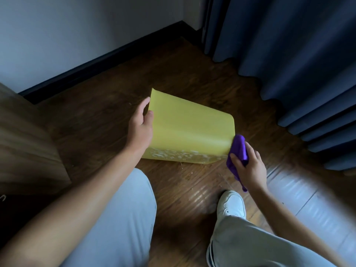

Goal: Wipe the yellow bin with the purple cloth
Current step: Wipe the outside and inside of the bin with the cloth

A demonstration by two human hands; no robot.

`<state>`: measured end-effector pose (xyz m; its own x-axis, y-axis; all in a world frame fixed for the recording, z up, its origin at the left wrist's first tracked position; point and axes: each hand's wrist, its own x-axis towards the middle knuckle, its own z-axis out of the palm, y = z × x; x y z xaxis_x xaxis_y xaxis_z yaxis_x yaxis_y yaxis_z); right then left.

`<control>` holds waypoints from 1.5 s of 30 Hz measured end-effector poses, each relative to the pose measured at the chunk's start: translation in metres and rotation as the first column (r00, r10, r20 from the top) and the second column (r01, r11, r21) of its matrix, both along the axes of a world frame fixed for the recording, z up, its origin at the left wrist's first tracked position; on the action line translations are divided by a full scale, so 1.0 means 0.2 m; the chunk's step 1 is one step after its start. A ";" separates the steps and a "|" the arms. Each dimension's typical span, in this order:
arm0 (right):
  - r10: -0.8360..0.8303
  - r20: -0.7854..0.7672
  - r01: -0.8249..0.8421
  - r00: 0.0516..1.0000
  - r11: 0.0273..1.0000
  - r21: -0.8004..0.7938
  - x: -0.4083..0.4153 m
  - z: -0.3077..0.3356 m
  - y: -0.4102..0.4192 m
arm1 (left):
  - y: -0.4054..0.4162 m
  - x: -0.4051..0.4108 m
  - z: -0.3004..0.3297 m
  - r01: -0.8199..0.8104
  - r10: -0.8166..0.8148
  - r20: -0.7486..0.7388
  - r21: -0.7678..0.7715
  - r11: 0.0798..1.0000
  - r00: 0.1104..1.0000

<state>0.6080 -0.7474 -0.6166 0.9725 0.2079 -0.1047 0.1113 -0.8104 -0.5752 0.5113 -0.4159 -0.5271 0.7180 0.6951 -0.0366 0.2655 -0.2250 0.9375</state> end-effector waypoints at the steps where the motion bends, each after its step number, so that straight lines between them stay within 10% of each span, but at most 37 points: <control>1: -0.003 -0.062 0.003 0.998 1.000 -0.001 0.01 -0.03 -0.03 | 0.00 0.00 0.00 -0.005 0.005 -0.001 -0.001 1.000 1.000; 8: -0.327 -0.240 0.381 0.914 0.896 0.230 0.16 0.06 -0.02 | -0.02 -0.01 0.02 0.005 -0.005 0.002 0.019 1.000 1.000; 17: 0.035 -0.249 -0.006 0.968 0.993 0.118 0.44 0.34 0.23 | -0.02 -0.01 -0.01 0.023 -0.027 0.037 0.085 0.996 0.999; 30: -0.214 -0.218 0.271 0.952 0.921 0.281 0.04 0.17 0.01 | -0.01 -0.03 0.02 0.004 0.002 0.056 -0.109 0.994 0.998; 37: -0.321 -0.109 0.335 0.941 0.825 0.455 0.10 0.33 0.04 | 0.04 -0.07 0.07 0.062 -0.033 0.070 -0.478 0.876 0.997; 45: -0.158 -0.027 0.150 0.987 0.849 0.507 0.07 0.40 0.11 | 0.02 -0.04 0.14 0.206 -0.184 0.108 -0.255 0.945 0.977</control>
